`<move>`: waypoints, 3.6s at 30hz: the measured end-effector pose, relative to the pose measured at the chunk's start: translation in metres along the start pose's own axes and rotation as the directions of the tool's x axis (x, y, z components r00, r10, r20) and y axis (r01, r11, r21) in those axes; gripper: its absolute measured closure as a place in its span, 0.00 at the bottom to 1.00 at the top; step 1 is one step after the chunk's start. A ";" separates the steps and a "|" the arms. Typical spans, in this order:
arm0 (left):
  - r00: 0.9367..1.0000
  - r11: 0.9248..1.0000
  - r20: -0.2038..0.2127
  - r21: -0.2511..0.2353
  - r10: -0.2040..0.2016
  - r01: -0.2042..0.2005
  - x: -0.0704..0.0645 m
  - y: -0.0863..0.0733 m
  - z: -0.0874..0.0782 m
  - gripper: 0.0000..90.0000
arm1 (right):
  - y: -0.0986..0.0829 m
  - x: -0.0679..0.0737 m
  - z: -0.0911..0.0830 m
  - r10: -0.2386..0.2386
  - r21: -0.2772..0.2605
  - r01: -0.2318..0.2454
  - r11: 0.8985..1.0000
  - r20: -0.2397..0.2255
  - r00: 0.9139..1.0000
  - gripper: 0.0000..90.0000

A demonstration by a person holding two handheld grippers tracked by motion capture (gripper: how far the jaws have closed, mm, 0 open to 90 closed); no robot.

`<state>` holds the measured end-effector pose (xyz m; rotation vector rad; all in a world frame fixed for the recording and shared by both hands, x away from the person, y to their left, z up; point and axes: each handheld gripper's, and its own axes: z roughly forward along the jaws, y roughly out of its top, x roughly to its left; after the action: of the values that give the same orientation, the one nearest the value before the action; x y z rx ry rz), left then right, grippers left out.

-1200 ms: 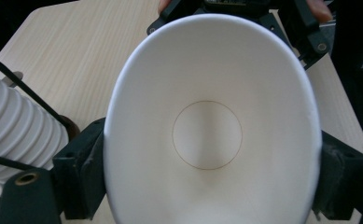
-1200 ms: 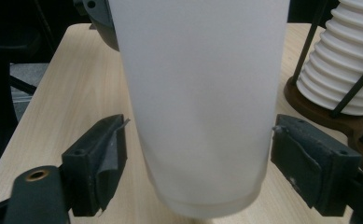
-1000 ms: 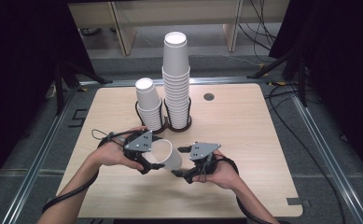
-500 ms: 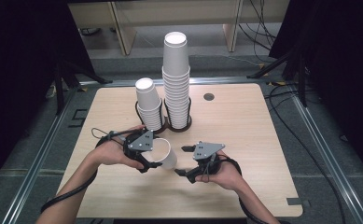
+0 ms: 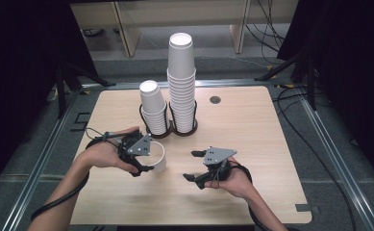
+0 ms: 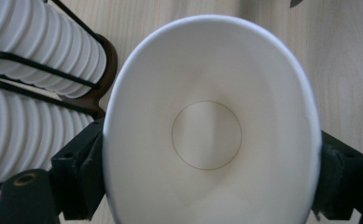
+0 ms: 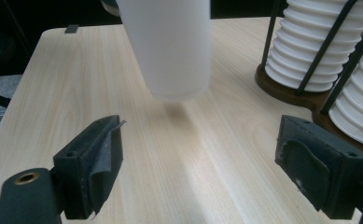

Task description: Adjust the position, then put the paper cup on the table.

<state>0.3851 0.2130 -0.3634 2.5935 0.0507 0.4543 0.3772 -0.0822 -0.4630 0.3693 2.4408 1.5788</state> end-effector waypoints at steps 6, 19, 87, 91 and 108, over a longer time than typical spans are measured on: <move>1.000 0.999 -0.013 0.042 -0.012 0.013 0.002 -0.014 -0.008 0.16 | -0.003 -0.003 0.000 -0.015 -0.007 0.015 1.000 0.013 1.000 0.18; 0.994 0.991 -0.028 0.081 -0.102 0.104 0.001 -0.047 -0.014 0.17 | -0.013 -0.006 -0.002 0.030 -0.026 -0.028 0.999 0.066 0.997 0.18; 0.920 0.910 -0.034 0.136 -0.390 0.391 -0.005 -0.089 -0.011 0.12 | -0.033 -0.025 -0.030 0.151 -0.057 -0.142 0.988 0.246 0.957 0.17; 0.921 0.913 -0.030 0.124 -0.388 0.388 -0.005 -0.091 -0.010 0.09 | -0.033 -0.025 -0.030 0.153 -0.055 -0.144 0.988 0.242 0.958 0.17; 0.927 0.929 -0.070 -0.020 -0.369 0.369 -0.012 -0.094 -0.018 0.00 | -0.033 -0.025 -0.029 0.151 -0.050 -0.143 0.988 0.240 0.959 0.17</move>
<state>0.3723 0.3019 -0.3974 2.4801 0.5520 0.4054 0.3887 -0.1279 -0.4801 0.7092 2.2434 1.5246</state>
